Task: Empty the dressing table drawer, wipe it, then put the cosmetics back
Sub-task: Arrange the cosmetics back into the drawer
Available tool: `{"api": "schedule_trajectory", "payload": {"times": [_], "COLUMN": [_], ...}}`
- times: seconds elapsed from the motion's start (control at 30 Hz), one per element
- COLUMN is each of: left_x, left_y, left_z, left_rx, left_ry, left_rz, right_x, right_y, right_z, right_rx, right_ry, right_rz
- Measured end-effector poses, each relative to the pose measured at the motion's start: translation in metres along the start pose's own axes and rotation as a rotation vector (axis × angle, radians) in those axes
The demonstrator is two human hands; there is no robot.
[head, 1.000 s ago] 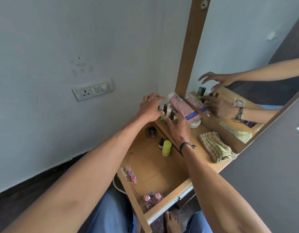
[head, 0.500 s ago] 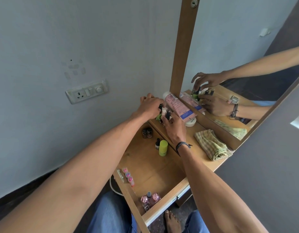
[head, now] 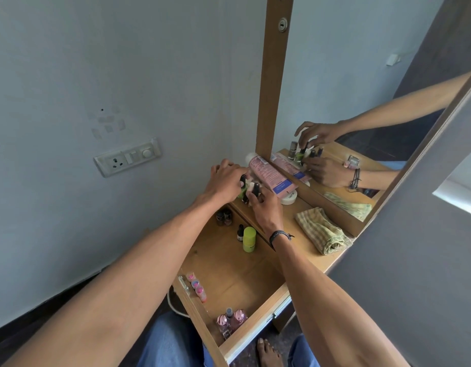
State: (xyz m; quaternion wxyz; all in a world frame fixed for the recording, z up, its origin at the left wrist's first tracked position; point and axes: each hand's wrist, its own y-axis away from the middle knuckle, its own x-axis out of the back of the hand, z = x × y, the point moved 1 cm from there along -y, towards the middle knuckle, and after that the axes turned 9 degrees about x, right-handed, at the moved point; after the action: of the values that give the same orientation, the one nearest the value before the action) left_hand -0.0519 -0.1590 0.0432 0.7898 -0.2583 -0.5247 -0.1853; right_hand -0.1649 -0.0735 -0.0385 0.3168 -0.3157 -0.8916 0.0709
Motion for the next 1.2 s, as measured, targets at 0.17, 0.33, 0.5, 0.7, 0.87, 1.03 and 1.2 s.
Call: {"api": "schedule_trajectory", "payload": {"times": [0.17,0.33,0.5,0.7,0.87,1.03,1.2], "left_x": [0.012,0.018,0.017,0.012,0.003,-0.006,-0.021], "left_y": [0.016,0.040,0.076,0.116,0.144,0.163,0.172], "left_z": [0.000,-0.007,-0.020,-0.050,-0.079,-0.096,-0.101], "left_rx": [-0.008,0.001,0.028,0.077,0.123,0.168,0.178], "left_ry": [0.039,0.104,0.150,0.133,0.063,0.011,-0.016], "left_rz": [0.025,0.053,0.057,0.044,-0.020,-0.083,-0.137], "right_x": [0.005,0.010,0.016,0.015,-0.001,-0.021,-0.028], "right_y": [0.008,0.020,0.036,0.074,0.117,0.143,0.142], "right_z": [-0.001,-0.003,-0.006,-0.017,-0.021,-0.010,-0.006], "right_rx": [-0.031,-0.037,-0.050,0.022,0.069,0.010,-0.004], "right_ry": [-0.032,-0.065,-0.061,-0.046,0.008,0.118,0.196], "right_rz": [0.030,0.042,0.014,-0.056,-0.174,-0.354,-0.444]}}
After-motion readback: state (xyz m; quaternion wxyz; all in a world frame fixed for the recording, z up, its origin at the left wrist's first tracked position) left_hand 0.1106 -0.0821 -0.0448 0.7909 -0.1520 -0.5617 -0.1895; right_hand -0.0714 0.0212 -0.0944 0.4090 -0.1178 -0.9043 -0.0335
